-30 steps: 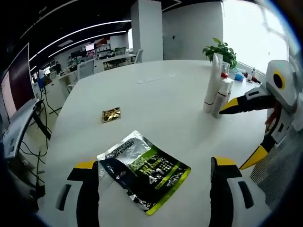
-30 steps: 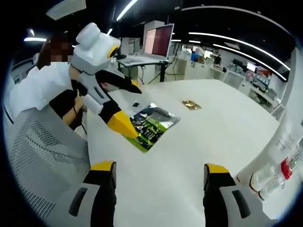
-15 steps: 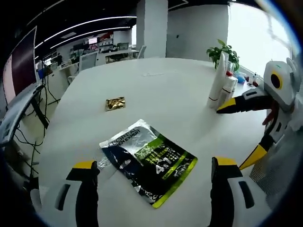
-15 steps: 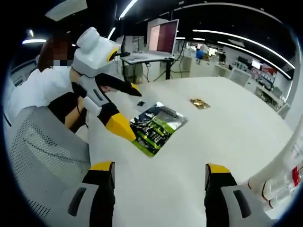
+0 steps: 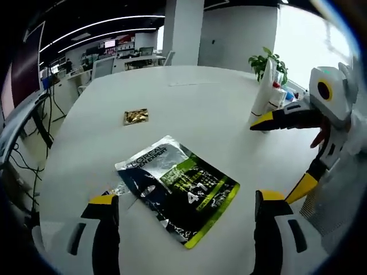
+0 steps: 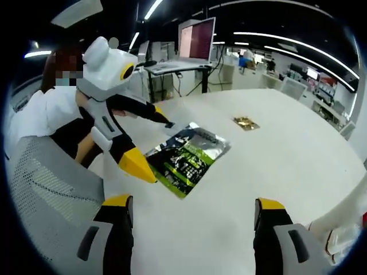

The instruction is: Arrange the skincare products in the storage area until every visible bottle or jar stands upright without overlapping.

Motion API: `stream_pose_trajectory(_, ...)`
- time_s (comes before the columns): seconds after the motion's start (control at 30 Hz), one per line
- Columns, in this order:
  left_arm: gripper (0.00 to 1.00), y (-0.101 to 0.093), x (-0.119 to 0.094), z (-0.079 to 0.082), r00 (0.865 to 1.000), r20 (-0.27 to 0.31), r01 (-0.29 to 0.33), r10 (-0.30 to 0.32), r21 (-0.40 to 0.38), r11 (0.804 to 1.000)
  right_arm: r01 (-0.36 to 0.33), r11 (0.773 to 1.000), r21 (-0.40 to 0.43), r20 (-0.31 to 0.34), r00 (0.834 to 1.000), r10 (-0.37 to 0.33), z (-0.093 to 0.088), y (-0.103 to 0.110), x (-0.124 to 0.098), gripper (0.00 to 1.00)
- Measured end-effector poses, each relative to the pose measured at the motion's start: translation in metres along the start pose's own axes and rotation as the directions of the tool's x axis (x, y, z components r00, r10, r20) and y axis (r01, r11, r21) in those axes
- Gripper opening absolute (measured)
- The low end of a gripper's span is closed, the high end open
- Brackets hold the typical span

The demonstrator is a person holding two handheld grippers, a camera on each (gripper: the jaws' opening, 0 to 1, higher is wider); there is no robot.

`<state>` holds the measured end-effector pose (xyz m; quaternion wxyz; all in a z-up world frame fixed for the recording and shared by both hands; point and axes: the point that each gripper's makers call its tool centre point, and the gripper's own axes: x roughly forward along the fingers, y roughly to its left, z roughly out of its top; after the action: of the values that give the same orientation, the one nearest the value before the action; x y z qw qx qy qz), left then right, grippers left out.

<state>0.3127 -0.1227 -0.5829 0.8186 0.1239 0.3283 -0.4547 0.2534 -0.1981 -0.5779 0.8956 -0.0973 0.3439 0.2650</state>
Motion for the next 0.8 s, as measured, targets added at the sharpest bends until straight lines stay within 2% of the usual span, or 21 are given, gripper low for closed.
stream_pose_trajectory(0.33,0.90,-0.002,0.005,-0.005,0.999,-0.010,0.033,-0.033,-0.015,0.999,-0.030,0.999,0.013,-0.014,0.999,0.031,-0.001,0.005,0.014,0.99)
stream_pose_trajectory(0.63,0.91,0.003,0.011,-0.010,0.999,-0.026,0.036,-0.037,-0.033,0.999,-0.061,0.997,0.038,-0.032,0.998,0.062,-0.006,0.010,0.022,0.99)
stream_pose_trajectory(0.8,0.88,0.007,0.012,-0.012,0.999,-0.033,0.027,-0.028,-0.049,0.998,-0.071,0.996,0.046,-0.033,0.997,0.073,-0.006,0.012,0.025,0.94)
